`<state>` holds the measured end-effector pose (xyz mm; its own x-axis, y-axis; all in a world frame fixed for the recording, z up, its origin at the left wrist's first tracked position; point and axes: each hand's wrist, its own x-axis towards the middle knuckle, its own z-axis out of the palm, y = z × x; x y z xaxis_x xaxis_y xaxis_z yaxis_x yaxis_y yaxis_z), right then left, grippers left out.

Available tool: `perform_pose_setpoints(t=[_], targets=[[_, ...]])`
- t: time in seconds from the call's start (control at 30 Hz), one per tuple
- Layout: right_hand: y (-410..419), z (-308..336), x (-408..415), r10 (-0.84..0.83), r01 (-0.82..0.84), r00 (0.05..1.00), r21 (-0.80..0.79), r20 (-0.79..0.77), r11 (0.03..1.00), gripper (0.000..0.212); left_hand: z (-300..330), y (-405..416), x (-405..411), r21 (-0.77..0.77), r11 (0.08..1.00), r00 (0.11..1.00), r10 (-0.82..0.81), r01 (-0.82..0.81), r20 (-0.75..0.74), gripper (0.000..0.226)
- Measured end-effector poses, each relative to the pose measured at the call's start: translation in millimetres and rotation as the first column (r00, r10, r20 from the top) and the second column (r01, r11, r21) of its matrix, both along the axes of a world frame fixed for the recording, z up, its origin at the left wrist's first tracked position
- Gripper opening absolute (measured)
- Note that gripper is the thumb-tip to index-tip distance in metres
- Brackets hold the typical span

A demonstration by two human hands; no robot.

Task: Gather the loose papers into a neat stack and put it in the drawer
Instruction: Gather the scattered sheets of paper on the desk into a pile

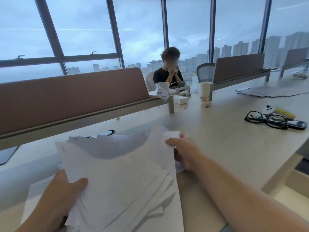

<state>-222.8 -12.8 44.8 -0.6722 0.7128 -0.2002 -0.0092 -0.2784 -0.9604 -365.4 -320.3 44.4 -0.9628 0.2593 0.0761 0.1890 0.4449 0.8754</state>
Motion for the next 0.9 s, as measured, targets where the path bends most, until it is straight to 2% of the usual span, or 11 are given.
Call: perform_pose_setpoints(t=[0.07,0.13,0.17,0.23,0.3,0.4,0.5,0.7,0.9], targets=[[1.5,1.8,-1.0,0.038,-0.045,0.996,-0.085,-0.078,0.995,0.052,-1.0,0.2,-0.9,0.0,1.0,1.0,-0.006,0.006,0.006,0.022],[0.3,1.6,1.6,0.176,-0.186,0.981,-0.137,-0.078,0.973,0.056,-3.2,-1.0,-1.9,-0.003,1.0,1.0,-0.004,0.004,0.025,0.029],[-0.3,0.4,3.2,0.251,-0.254,0.967,-0.113,-0.041,0.961,0.059,-4.2,-2.0,-3.1,-0.009,1.0,1.0,0.002,-0.002,0.026,0.036],[-2.2,-3.2,5.2,0.342,-0.341,0.939,-0.015,0.037,0.94,0.048,-7.4,-2.6,-7.0,-0.017,1.0,1.0,0.006,-0.005,0.026,0.046],[-4.5,-6.6,3.6,0.336,-0.343,0.937,0.073,0.099,0.936,0.047,-9.6,-2.7,-11.2,-0.029,1.0,1.0,0.007,-0.007,0.014,0.049],[-5.5,-6.0,1.0,0.214,-0.246,0.96,0.176,0.183,0.953,0.037,-0.8,0.8,-2.6,-0.019,1.0,1.0,0.002,-0.002,0.01,0.033],[-2.1,-8.9,-0.6,0.089,-0.117,0.986,0.204,0.141,0.972,0.016,-1.8,-0.1,-2.9,0.043,0.999,1.0,0.03,-0.03,0.004,0.021],[13.0,-8.1,-1.0,-0.206,0.198,0.978,0.266,0.003,0.944,0.012,1.7,-3.8,-7.9,0.142,0.98,0.991,0.137,-0.136,0.005,0.026],[16.1,-7.1,-2.2,-0.309,0.323,0.946,0.233,-0.094,0.917,0.022,3.2,-8.4,-15.7,0.269,0.938,0.976,0.206,-0.219,0.076,0.033]])
